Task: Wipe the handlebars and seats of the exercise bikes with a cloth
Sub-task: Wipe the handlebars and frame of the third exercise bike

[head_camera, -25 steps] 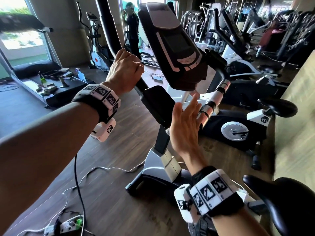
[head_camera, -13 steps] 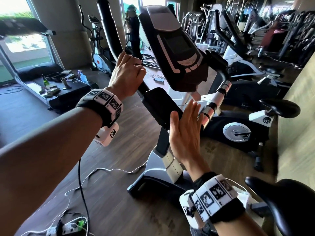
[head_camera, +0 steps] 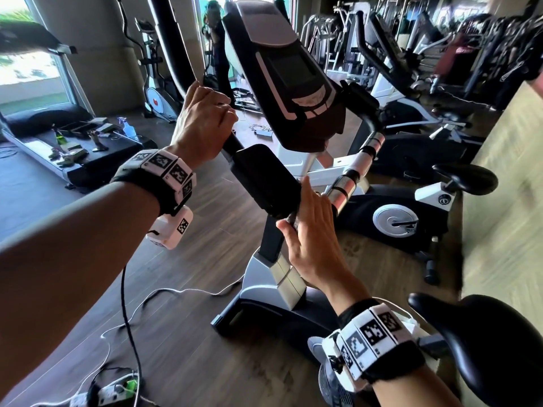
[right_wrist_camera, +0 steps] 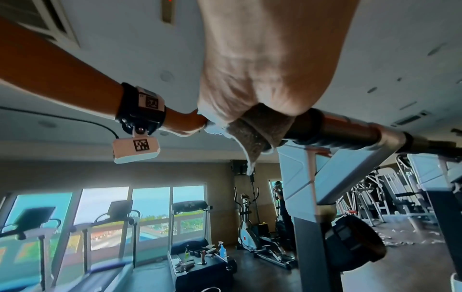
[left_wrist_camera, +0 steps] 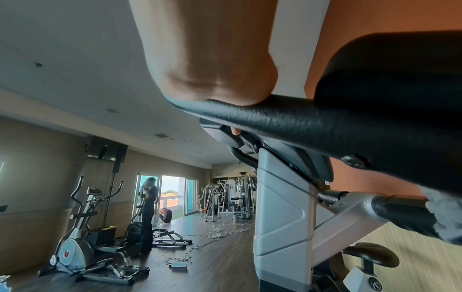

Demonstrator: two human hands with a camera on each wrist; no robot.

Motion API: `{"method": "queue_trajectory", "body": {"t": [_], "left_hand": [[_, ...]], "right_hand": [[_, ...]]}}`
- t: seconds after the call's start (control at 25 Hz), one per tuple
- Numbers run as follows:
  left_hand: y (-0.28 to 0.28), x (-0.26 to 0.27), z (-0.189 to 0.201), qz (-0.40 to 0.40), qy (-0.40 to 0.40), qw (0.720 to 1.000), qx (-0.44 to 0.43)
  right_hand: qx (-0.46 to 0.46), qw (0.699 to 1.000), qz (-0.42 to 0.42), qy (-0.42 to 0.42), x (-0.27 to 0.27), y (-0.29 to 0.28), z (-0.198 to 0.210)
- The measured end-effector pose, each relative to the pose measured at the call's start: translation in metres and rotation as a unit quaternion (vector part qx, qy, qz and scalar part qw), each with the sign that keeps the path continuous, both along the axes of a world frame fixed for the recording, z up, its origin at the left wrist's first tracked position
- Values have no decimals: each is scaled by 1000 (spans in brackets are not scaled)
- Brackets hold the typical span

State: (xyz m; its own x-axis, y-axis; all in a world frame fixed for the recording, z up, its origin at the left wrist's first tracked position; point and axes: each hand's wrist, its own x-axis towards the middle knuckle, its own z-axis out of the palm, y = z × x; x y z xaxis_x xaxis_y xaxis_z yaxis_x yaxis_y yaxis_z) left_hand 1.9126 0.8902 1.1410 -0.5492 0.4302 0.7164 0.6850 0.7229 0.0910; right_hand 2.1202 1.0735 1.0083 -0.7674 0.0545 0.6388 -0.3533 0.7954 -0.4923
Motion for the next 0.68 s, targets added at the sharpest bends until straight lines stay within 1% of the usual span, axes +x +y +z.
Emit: {"method": "queue_trajectory", "body": {"t": [0.08,0.16,0.24,0.28,0.32,0.4,0.44,0.48,0.52,0.56,0.6,0.64,0.68], "left_hand": [[0,0,2,3,-1,1000,3],[0,2,4,10,-14,1000,-9],[1,3,6,21,-25,999,-34],[2,2,8,32,-29,998,-45],[2,1,11,48,-35,996,-61],[7,5,18,88,-66,989,-95],[14,9,22,110,-102,983,-104],[23,17,25,134,-149,974,-104],[32,24,26,150,-205,961,-104],[42,29,26,162,-259,945,-114],[51,31,23,171,-295,930,-136],[55,31,19,181,-309,918,-169],[55,29,16,191,-305,910,-205]], "right_hand": [[1,999,25,22,0,10,-2],[-19,999,47,-1,1,15,0],[-69,993,90,-34,3,25,6],[-96,989,103,-38,5,35,10],[-117,988,100,-24,8,46,16],[-146,987,44,58,12,71,29],[-147,984,2,97,10,85,35],[-142,983,-25,111,5,96,41],[-126,986,-23,102,-2,103,43],[-85,994,4,70,-10,103,44],[-13,999,35,31,-15,97,39],[65,996,54,9,-18,85,29],[120,991,62,11,-19,73,17]]}}
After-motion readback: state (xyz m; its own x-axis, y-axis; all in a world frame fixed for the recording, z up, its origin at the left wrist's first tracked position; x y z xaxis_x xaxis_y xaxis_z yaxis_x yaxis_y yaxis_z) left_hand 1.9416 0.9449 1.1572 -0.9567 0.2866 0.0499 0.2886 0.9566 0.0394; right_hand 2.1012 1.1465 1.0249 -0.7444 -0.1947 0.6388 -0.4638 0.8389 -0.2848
